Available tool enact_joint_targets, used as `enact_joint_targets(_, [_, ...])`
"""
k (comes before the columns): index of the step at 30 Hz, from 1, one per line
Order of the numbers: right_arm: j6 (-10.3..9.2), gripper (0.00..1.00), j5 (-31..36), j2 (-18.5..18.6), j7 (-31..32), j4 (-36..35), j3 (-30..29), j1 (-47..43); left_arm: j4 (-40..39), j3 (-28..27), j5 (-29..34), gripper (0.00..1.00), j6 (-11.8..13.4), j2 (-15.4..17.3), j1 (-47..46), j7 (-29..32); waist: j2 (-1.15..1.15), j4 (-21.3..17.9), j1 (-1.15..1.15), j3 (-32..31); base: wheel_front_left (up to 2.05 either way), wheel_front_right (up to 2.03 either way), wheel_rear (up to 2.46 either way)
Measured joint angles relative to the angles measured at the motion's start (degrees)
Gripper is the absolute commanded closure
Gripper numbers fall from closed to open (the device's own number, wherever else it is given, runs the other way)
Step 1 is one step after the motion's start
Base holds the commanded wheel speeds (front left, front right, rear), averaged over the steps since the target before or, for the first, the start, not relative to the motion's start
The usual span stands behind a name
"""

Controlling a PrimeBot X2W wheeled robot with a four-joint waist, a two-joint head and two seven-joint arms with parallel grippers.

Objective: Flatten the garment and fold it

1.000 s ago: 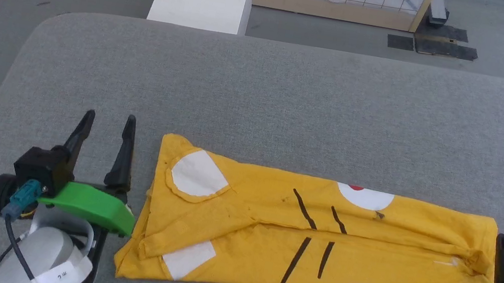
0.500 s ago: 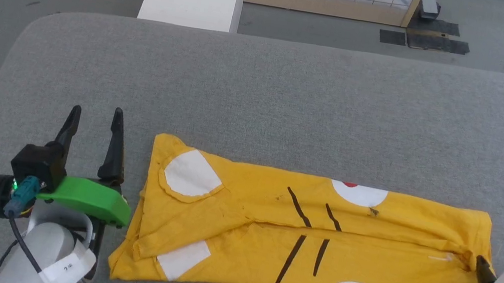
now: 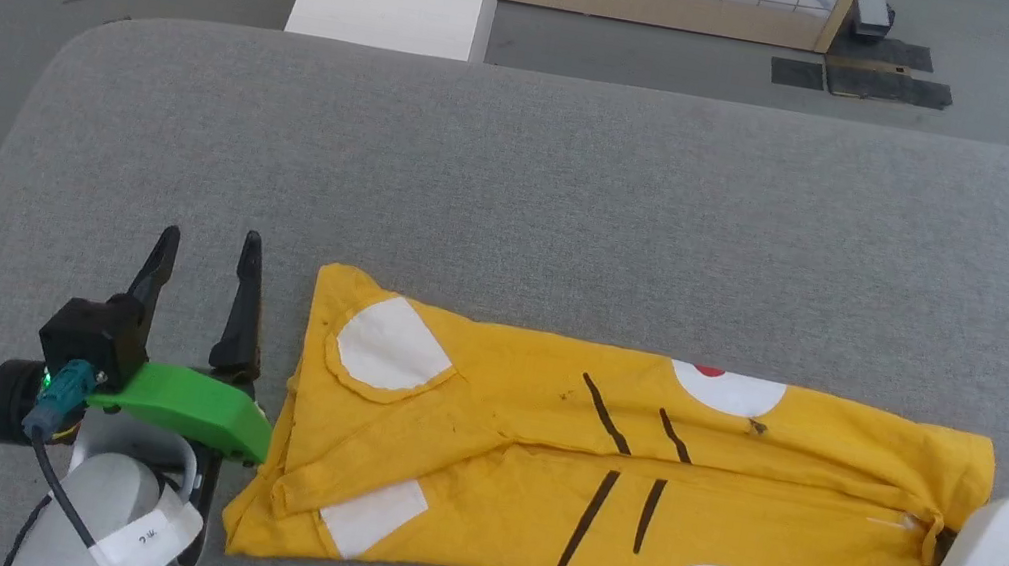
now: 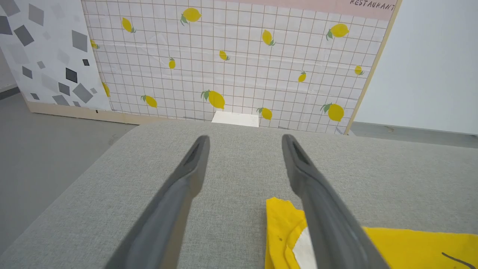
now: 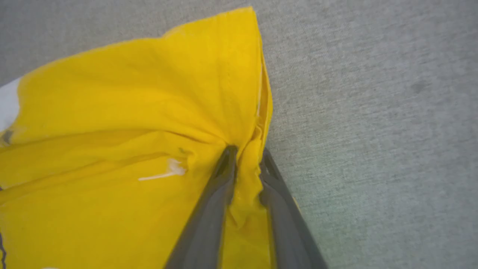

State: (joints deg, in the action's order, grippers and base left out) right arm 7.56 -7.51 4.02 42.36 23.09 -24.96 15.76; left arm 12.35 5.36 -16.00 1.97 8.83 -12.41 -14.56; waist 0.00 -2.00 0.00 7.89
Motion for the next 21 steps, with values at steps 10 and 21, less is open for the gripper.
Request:
enact_joint_targets(10, [0.01, 1.00, 9.79, -0.74, -7.71, -2.85, -7.39, -0.69, 1.11, -1.58, 1.07, 0.00, -1.94, -1.49, -0.01, 0.00, 0.00, -0.05, 0.00, 0.19, 0.00, 0.00, 0.00])
enact_joint_targets(21, [0.01, 1.00, 22.92, 1.63, -16.62, -2.40, -18.51, -0.67, 1.80, -2.60, 2.91, 0.00, -3.21, -2.44, -0.01, 0.00, 0.00, 0.17, 0.00, 0.10, 0.00, 0.00, 0.00])
